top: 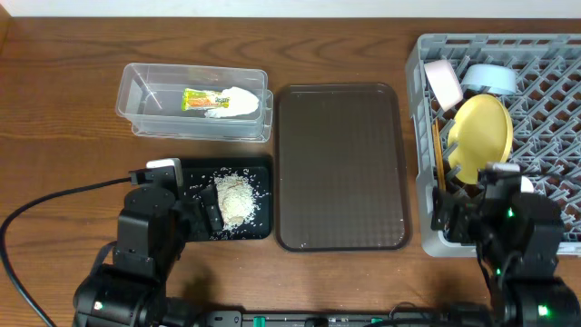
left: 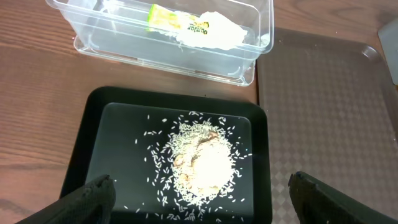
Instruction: Sort waste into correct bins and load items into the dishwasher rack
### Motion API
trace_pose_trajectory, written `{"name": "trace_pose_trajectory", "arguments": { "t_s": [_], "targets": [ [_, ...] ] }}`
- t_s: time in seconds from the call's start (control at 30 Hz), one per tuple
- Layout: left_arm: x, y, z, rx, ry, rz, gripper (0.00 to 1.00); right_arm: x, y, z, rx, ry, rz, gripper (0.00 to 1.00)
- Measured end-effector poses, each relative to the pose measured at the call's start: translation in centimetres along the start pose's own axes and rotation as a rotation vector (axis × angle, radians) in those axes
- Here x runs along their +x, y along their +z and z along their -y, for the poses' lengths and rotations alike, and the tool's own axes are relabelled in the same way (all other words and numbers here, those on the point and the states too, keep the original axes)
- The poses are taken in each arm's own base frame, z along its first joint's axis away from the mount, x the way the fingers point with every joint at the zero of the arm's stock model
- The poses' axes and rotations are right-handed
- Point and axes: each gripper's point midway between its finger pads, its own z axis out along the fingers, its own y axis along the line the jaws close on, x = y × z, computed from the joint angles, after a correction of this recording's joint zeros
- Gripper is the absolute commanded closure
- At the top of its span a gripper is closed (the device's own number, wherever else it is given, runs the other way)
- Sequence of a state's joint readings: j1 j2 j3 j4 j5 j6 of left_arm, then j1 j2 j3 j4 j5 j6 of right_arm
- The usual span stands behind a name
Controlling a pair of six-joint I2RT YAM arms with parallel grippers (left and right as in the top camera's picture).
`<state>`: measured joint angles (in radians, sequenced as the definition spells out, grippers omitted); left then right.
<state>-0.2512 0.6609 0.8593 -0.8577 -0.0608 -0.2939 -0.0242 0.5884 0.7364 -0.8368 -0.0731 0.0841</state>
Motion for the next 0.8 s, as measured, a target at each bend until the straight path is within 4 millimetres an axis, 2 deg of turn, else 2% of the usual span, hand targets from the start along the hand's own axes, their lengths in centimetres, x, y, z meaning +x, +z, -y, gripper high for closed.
{"name": "trace_pose_trajectory", "arguments": {
  "t_s": [0.1,0.33,0.53,0.63,0.8],
  "targets": [
    [0.0,0.0,0.0,0.002,0.0,-0.002,0.08,0.7,-0.7,0.1,0.004,0.001,-0.004,0.01],
    [0.0,0.0,0.0,0.002,0.0,-0.002,0.08,2.7,-0.8,0.3,0.014,0.006,-0.083,0.01],
    [0.0,0.0,0.0,0.002,0.0,-0.002,0.08,3.3,-0.9,0.7,0.037,0.007,-0.102,0.01],
    [0.0,0.0,0.0,0.002,0.0,-0.002,0.07,2.7,-1.3,0.7,0.038,0.004,-0.059,0.01],
    [0.0,0.0,0.0,0.002,0.0,-0.001,0.07,-0.8,-2.7,-0.4,-0.007,-0.044,0.197,0.01]
  ]
}}
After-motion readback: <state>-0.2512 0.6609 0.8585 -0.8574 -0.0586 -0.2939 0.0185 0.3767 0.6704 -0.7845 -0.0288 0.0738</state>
